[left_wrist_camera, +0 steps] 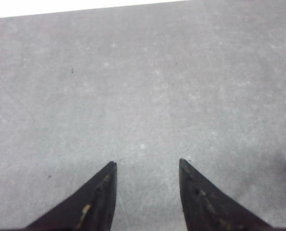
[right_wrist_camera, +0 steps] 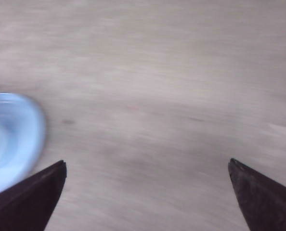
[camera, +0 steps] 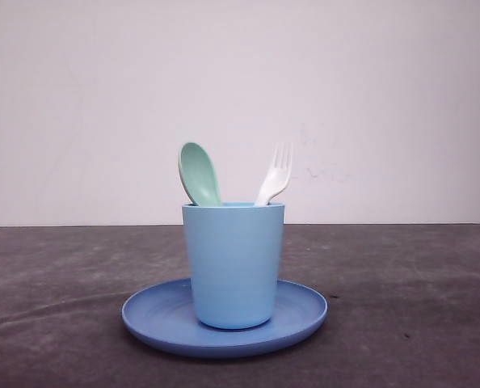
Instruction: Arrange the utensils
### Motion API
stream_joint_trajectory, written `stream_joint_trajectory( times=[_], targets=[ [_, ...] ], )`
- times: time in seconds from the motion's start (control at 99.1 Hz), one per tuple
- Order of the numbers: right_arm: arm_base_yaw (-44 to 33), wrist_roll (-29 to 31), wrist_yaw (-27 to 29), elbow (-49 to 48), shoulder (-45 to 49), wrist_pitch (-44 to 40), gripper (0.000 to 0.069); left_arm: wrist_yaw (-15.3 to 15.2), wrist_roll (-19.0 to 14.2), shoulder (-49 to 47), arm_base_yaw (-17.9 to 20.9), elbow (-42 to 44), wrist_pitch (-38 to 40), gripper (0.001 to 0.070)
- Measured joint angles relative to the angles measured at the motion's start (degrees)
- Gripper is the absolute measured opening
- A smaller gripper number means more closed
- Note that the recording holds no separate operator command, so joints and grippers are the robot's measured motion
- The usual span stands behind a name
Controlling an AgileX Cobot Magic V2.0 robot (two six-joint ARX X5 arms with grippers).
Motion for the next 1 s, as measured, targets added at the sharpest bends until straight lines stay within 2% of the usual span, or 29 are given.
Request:
stream_joint_trajectory(
  times=[0.141,0.303,0.605,0.646,0.686,0.716,0.777,0.807,0.888,0.999],
  targets=[
    [-5.9,-2.2,-0.8,0.5,0.1,-3.5,0.0679,0.2,0.0,0.0,0.0,0.0,-0.9,0.0236],
    [-11.1,-3.5,-6.1,0.5,0.3,-4.6,0.0679,0.5,0.0,0.0,0.0,0.0,-1.6,0.0236],
    [-12.2,-4.5,-6.0,0.5,0.3,-4.7,0.0671,0.5,0.0,0.0,0.0,0.0,-2.0,0.0232],
    [-12.2,-4.5,-6.0,0.5,0.3,-4.7,0.0586,0.5,0.0,0.0,0.0,0.0,-2.1,0.0203],
    [-12.2,-4.5,-6.0,0.5,0.3,-4.8,0.0465,0.5,0.0,0.0,0.0,0.0,-2.1,0.0119],
    [-12.2,-4.5,-5.9,0.5,0.3,-4.9,0.0375,0.5,-0.1,0.0,0.0,0.0,-2.0,0.0081],
    [-12.2,-4.5,-5.1,0.5,0.3,-4.9,0.0199,0.5,-0.2,0.0,0.0,0.0,-2.1,0.0043],
    [-12.2,-4.6,-4.5,0.5,0.3,-4.9,0.0139,0.5,-0.2,0.0,0.0,0.0,-2.0,0.0035],
    [-12.2,-4.6,-3.4,0.5,0.3,-4.9,0.0065,0.5,-0.2,0.0,0.0,0.0,-2.1,0.0028],
    [-12.2,-4.6,-3.3,0.5,0.3,-4.8,0.004,0.5,-0.2,0.0,0.0,0.0,-2.1,0.0028]
  ],
)
